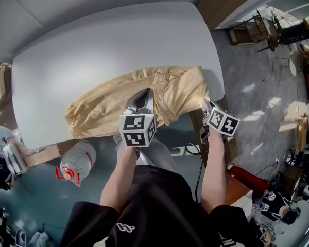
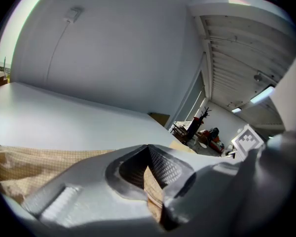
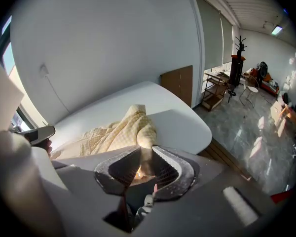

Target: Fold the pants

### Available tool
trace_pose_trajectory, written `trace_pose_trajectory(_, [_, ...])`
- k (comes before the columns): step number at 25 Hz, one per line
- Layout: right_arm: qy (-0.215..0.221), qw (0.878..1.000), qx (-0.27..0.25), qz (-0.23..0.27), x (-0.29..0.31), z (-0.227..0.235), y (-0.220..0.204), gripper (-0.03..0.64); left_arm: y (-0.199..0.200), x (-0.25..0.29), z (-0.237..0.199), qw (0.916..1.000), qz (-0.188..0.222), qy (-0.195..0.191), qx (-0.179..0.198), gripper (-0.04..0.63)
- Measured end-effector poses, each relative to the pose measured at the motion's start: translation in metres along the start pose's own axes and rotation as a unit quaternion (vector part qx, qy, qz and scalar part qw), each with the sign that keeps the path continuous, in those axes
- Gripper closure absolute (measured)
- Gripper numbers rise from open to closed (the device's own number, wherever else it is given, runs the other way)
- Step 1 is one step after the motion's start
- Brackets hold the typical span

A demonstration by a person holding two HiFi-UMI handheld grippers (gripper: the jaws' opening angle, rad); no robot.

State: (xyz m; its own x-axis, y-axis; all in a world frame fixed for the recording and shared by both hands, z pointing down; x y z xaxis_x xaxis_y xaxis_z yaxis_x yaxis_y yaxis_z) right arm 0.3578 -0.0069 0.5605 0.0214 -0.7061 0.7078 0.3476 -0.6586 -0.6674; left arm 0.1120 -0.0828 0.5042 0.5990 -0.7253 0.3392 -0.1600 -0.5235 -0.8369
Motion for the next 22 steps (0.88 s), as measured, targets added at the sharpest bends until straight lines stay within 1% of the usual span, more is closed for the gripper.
trace_pose_trajectory(2, [-0.006, 1.000, 0.004, 0.001, -0.003, 0.011, 0.000, 0.540, -0.006, 0.009, 0.013, 0.9999, -0.007, -0.013, 0.000, 0.589])
trace_pose_trajectory(5, [-0.007, 1.000, 0.007, 0.000, -0.004, 0.015, -0.001, 0.541, -0.009, 0.016, 0.023, 0.9996, -0.014, -0.024, 0.004, 0.589])
trace_pose_trajectory(7, [-0.006, 1.000, 0.002, 0.001, -0.005, 0.013, 0.000, 0.541, -0.008, 0.017, 0.025, 0.9996, -0.015, -0.024, 0.006, 0.589])
trace_pose_trajectory(11, [-0.010, 1.000, -0.016, 0.012, -0.005, 0.001, 0.013, 0.543, -0.001, 0.015, 0.018, 0.9998, -0.008, -0.016, -0.005, 0.589])
trace_pose_trajectory(17, [0.023, 0.997, -0.063, 0.038, -0.007, -0.054, 0.040, 0.544, 0.011, -0.002, -0.003, 0.9999, 0.005, -0.004, -0.011, 0.589])
trace_pose_trajectory(22, [0.068, 0.989, -0.119, 0.056, -0.009, -0.123, 0.052, 0.545, 0.020, -0.029, -0.033, 0.9992, 0.026, 0.021, -0.022, 0.589])
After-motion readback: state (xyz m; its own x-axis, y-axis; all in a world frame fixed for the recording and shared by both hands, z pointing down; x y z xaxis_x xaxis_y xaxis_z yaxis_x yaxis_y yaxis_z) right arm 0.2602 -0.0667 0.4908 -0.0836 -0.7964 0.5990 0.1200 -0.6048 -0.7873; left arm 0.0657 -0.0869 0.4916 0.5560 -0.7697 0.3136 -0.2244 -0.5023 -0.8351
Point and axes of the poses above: the fingertips, and each gripper's own axes: x forward along the fingers, z to its right, y out of its top, the point moved 1 cm from there along -x, backward along the fingers, and after that the axes turned 8 degrees about z, right-handed, at the moved point
